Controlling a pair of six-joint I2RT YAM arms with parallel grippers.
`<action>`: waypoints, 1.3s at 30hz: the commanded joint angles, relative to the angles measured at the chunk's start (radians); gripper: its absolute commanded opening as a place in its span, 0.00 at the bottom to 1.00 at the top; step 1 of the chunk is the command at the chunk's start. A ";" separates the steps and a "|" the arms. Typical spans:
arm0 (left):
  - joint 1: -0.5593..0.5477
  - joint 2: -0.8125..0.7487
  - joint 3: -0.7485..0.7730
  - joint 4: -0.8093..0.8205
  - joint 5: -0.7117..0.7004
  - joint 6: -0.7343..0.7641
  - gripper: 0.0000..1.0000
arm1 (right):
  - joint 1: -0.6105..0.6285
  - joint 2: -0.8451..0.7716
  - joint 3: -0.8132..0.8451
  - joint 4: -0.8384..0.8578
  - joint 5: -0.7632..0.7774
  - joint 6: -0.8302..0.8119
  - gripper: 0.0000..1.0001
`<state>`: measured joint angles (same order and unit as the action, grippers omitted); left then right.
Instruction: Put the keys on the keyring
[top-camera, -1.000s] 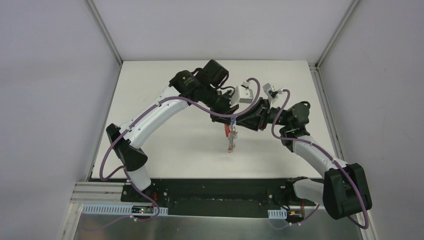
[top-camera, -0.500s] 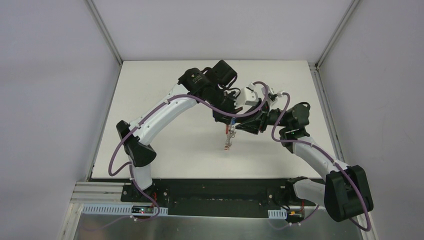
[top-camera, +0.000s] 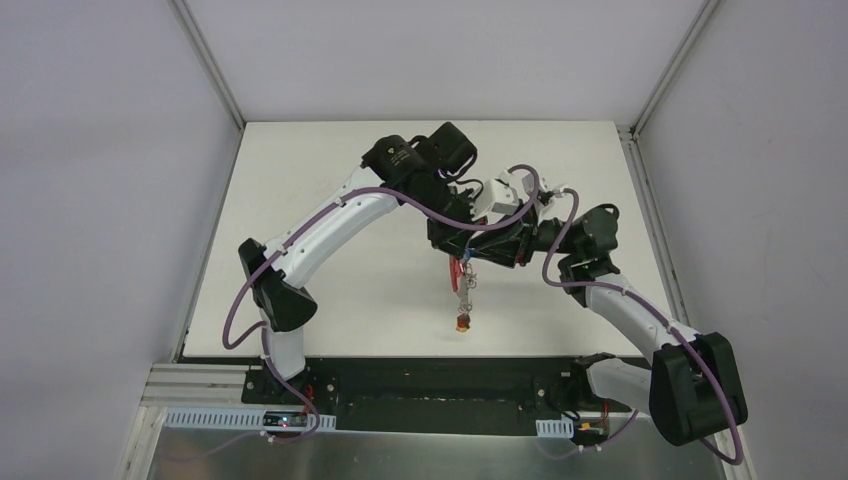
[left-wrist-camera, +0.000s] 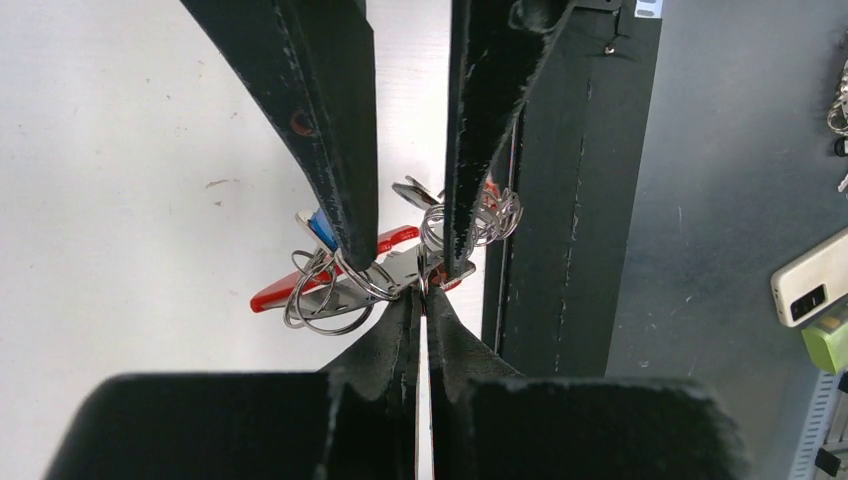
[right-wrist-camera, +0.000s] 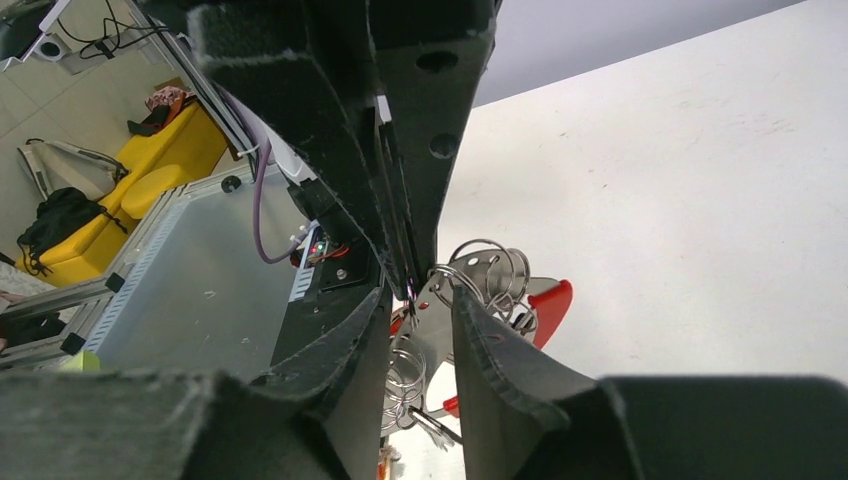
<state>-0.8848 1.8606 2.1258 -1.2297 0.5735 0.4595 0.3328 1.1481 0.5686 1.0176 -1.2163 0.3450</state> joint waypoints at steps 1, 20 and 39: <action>-0.005 0.000 0.058 -0.013 0.038 -0.027 0.00 | 0.014 -0.027 0.036 -0.007 -0.034 -0.051 0.30; 0.010 0.038 0.083 -0.006 0.043 -0.053 0.00 | 0.033 -0.011 0.062 -0.013 -0.036 -0.010 0.00; 0.164 -0.084 -0.170 0.197 0.442 -0.101 0.26 | -0.014 0.001 0.044 0.134 0.005 0.140 0.00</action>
<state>-0.7246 1.8336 1.9778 -1.0706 0.9295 0.3481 0.3264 1.1572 0.5720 1.0592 -1.2121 0.4595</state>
